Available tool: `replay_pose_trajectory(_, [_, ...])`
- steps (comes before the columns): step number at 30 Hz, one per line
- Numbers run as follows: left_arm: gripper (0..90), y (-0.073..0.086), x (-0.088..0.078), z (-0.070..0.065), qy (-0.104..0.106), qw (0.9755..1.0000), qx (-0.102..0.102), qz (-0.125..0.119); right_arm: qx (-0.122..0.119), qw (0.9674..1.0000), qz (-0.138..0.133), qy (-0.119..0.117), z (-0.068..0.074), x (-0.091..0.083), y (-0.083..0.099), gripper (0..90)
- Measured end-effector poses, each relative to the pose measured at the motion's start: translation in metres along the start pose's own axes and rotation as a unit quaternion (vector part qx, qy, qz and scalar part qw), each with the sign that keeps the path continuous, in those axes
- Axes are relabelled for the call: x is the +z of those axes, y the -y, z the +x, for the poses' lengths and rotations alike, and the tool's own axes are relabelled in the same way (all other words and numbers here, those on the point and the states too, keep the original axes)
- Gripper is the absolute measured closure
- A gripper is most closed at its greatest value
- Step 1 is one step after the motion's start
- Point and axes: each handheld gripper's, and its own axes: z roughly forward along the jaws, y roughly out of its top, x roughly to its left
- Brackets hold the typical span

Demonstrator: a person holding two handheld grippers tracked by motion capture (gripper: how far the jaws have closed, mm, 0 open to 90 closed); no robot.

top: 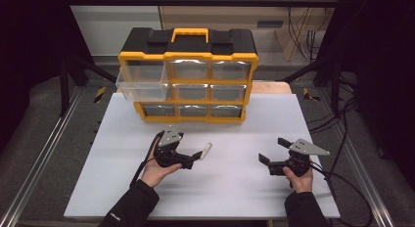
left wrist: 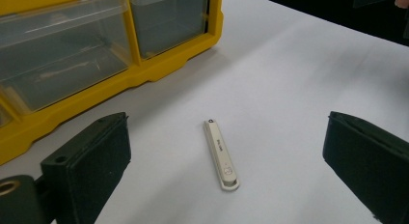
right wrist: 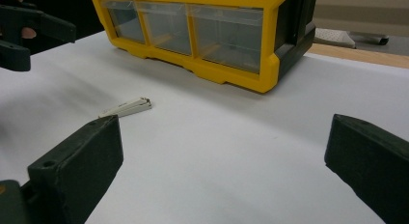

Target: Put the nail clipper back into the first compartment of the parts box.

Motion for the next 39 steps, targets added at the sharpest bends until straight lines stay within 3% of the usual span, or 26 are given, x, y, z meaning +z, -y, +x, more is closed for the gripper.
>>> replay_pose_trajectory(13, [2.9,-0.008,0.026,-0.003,0.000,0.9998,-0.001,0.018,0.001,1.0000,0.002,-0.001,0.000,0.000,0.000,0.6])
replay_pose_trajectory(27, [3.7,-0.005,0.052,0.000,-0.003,0.9987,-0.010,0.050,0.001,1.0000,0.002,-0.002,0.000,0.000,0.000,0.6])
replay_pose_trajectory(39, [7.7,0.000,0.074,-0.005,-0.020,0.9952,-0.008,0.096,0.001,1.0000,0.003,-0.001,0.000,0.000,0.000,0.6])
